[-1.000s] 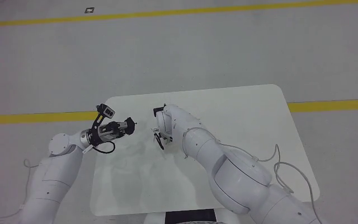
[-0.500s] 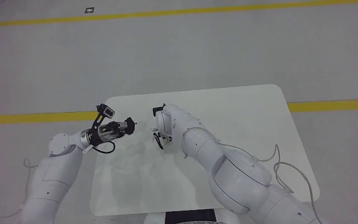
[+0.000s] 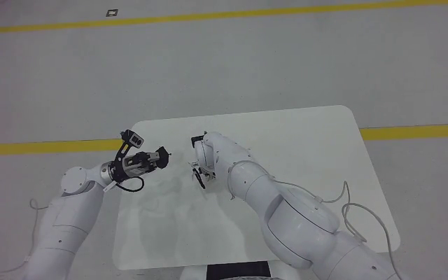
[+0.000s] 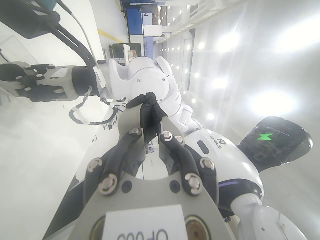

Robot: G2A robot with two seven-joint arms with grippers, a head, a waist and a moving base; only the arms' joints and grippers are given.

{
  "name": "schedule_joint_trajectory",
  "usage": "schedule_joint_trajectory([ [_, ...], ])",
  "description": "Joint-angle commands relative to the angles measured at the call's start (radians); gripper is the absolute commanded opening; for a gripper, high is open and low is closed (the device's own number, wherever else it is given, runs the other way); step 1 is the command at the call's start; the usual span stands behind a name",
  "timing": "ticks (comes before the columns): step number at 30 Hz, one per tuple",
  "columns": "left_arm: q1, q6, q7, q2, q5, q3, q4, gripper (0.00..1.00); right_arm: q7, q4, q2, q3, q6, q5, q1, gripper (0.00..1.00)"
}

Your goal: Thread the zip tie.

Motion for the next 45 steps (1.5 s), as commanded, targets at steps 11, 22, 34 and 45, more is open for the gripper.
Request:
schedule_joint_trajectory([
  [11, 0.000, 0.000, 0.000, 0.000, 0.000, 0.000, 0.000, 0.00, -0.017, 0.031, 0.000, 0.013, 0.000, -0.026, 0.021, 0.14],
  [22, 0.000, 0.000, 0.000, 0.000, 0.000, 0.000, 0.000, 0.00, -0.002, 0.030, 0.000, 0.012, 0.000, -0.057, 0.019, 0.16],
  [34, 0.000, 0.000, 0.000, 0.000, 0.000, 0.000, 0.000, 0.00, 0.011, 0.018, 0.000, 0.007, 0.000, -0.064, 0.010, 0.16],
  [45, 0.000, 0.000, 0.000, 0.000, 0.000, 0.000, 0.000, 0.00, 0.014, 0.010, 0.000, 0.003, 0.000, -0.067, 0.005, 0.18],
])
